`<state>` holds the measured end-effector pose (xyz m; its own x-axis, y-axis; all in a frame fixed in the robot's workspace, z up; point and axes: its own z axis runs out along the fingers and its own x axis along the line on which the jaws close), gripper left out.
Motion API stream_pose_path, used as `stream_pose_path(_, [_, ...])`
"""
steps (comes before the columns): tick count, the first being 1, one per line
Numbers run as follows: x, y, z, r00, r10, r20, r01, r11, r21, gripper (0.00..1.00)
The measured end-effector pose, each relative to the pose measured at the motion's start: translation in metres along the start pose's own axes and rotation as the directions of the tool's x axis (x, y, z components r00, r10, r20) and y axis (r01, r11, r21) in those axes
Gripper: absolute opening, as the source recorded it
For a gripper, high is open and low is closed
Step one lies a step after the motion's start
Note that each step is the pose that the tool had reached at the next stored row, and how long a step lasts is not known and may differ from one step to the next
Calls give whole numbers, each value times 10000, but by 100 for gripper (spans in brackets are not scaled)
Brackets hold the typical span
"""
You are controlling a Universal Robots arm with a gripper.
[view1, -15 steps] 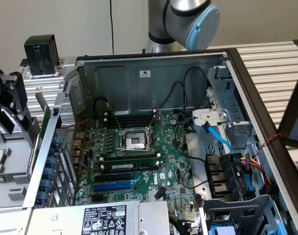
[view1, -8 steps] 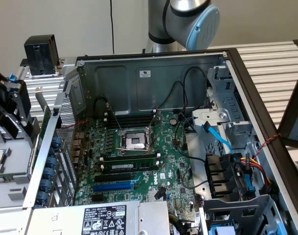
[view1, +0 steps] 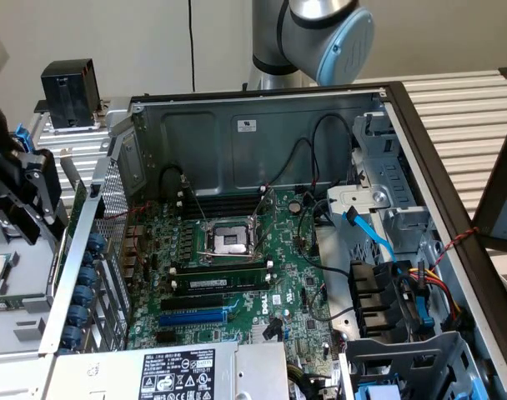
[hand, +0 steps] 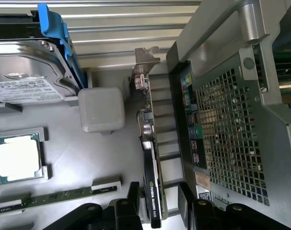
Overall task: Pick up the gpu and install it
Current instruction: 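Pick up the gpu and move the gpu toward the slot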
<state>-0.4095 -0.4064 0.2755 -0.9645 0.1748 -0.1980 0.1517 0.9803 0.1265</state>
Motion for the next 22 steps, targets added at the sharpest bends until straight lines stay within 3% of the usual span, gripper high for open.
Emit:
stream_pose_path(5, [23,22,92,10000,-23,-2,23,10000,-17,45])
stream_pose_path(13, [18,38,194,9990,-442,-42,441,9990,-110,45])
stream_pose_path(17, [32,55,249,9987,-498,-56,496,9986,-197,45])
stream_pose_path(22, [51,66,334,9988,-486,-62,485,9986,-233,45])
